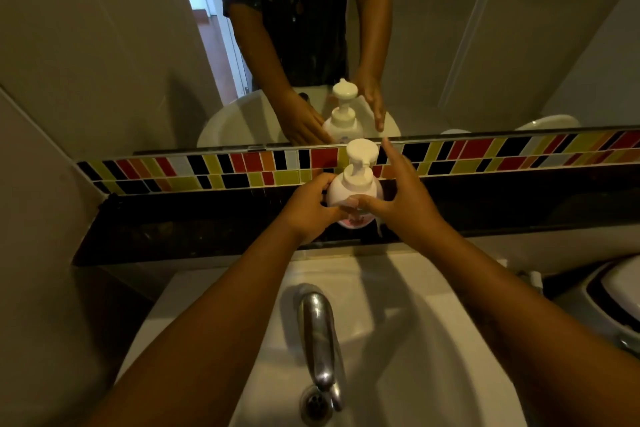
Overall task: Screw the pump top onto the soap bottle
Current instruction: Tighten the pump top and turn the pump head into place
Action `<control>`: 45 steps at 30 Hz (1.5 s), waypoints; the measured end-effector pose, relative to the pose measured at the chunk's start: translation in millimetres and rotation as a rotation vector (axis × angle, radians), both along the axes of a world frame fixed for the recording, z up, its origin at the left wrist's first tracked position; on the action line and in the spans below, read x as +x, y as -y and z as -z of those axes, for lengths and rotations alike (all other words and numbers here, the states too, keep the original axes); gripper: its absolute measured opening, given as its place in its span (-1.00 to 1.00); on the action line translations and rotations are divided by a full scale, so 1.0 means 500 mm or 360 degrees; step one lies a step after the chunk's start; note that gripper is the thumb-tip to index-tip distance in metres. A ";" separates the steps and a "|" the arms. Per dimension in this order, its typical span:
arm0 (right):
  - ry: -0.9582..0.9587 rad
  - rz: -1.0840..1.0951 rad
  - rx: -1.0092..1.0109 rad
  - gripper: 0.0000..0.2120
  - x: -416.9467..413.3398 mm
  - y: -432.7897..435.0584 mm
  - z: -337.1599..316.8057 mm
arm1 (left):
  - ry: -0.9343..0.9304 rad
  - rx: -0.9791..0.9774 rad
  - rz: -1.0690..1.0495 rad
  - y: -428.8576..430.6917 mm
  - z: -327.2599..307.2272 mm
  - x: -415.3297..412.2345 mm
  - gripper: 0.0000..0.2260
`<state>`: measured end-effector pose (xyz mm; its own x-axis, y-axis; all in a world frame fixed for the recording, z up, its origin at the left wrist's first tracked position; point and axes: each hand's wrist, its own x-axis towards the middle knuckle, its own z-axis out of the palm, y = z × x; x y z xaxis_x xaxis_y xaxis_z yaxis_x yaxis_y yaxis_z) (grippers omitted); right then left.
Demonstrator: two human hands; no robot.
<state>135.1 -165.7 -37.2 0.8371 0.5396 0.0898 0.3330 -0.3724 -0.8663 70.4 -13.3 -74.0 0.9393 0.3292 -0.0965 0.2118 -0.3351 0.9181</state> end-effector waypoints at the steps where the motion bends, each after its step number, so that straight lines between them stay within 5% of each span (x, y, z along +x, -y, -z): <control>1: 0.0055 -0.0034 -0.0030 -0.08 0.003 0.009 -0.017 | -0.0014 0.0009 0.0007 -0.003 -0.002 0.000 -0.47; 12: 0.0395 0.0006 -0.0036 -0.55 -0.012 -0.041 -0.046 | -0.0059 0.0034 0.0062 -0.025 -0.011 -0.002 -0.48; 23: 0.0389 0.0004 0.0016 -0.55 -0.012 -0.047 -0.038 | -0.0071 0.0037 0.0105 -0.035 -0.011 -0.001 -0.47; 28: 0.0264 -0.0133 0.0044 -0.23 -0.026 -0.046 -0.020 | -0.0104 0.0134 0.0110 -0.059 -0.019 -0.017 -0.47; 36: -0.0122 -0.0143 -0.0032 -0.47 -0.056 -0.113 0.063 | -0.0120 0.0245 -0.0063 -0.141 -0.019 -0.074 -0.41; 45: -0.0119 -0.0082 0.0061 -0.49 -0.054 -0.183 0.076 | -0.0056 0.0142 -0.0235 -0.183 -0.003 -0.073 -0.51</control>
